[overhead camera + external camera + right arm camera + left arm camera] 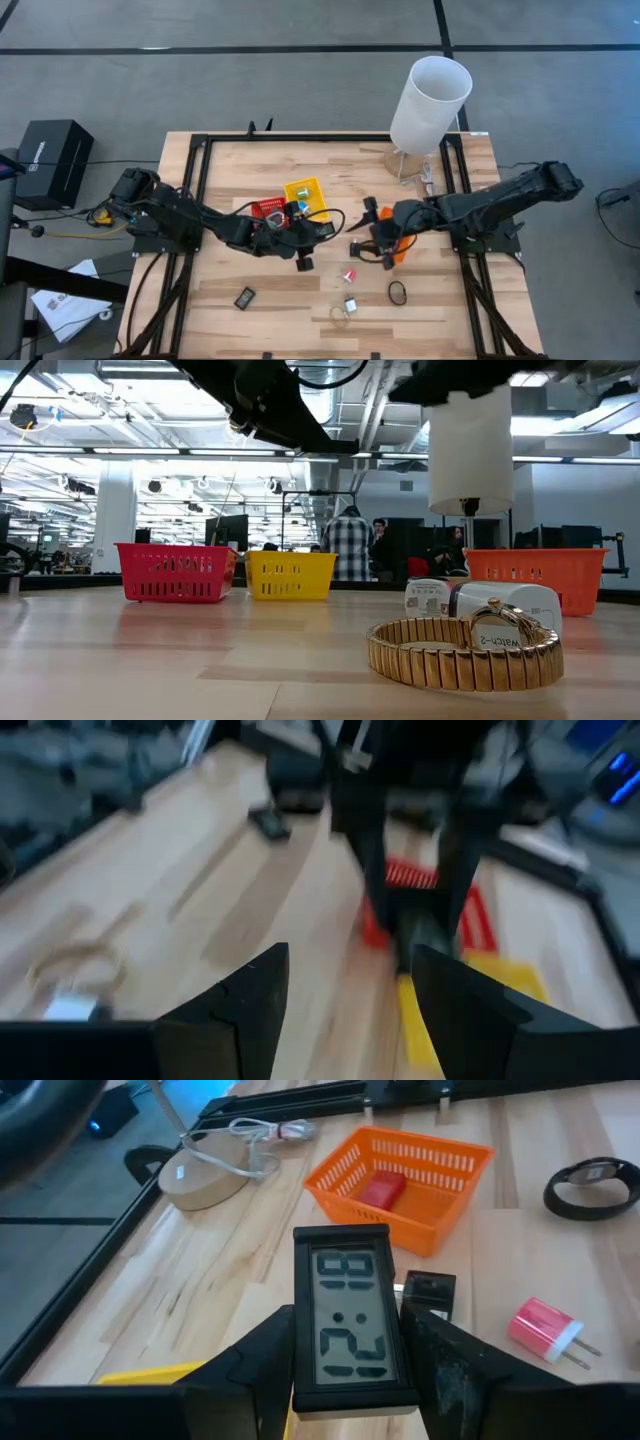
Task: Pick & Place Office items
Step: Put the right black digital clock into the orange bin
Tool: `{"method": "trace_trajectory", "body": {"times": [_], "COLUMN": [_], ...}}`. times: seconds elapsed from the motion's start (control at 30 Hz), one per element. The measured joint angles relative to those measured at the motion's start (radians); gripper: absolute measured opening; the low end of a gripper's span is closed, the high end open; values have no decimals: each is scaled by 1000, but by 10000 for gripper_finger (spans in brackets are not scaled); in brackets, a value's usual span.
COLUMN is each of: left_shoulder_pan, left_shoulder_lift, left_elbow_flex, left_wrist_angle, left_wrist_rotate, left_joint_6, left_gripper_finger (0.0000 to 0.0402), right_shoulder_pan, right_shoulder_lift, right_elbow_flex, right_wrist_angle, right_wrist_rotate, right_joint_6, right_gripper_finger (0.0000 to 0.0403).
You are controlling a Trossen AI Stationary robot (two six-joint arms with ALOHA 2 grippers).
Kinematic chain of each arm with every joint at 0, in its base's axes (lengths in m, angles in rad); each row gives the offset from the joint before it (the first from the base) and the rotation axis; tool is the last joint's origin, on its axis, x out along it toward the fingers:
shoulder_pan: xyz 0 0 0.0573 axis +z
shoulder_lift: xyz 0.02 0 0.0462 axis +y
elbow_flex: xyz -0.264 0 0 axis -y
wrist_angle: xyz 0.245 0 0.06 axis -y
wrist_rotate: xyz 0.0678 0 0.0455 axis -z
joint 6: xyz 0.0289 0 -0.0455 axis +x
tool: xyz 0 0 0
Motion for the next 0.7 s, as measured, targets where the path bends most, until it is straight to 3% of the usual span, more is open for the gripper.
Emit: {"method": "trace_trajectory", "body": {"times": [0.33, 0.7], "left_shoulder_pan": [0, 0], "left_shoulder_lift": [0, 0], "left_elbow_flex": [1, 1], "left_wrist_angle": [25, 34], "left_wrist_rotate": [-3, -3], "left_joint_6": [45, 71], "left_gripper_finger": [163, 167], "right_shoulder_pan": [-22, -43], "right_shoulder_lift": [145, 161], "right_elbow_flex": [48, 139], "right_wrist_angle": [68, -17], "right_wrist_rotate": [37, 66], "right_joint_6": [90, 111], "right_gripper_finger": [203, 203]}}
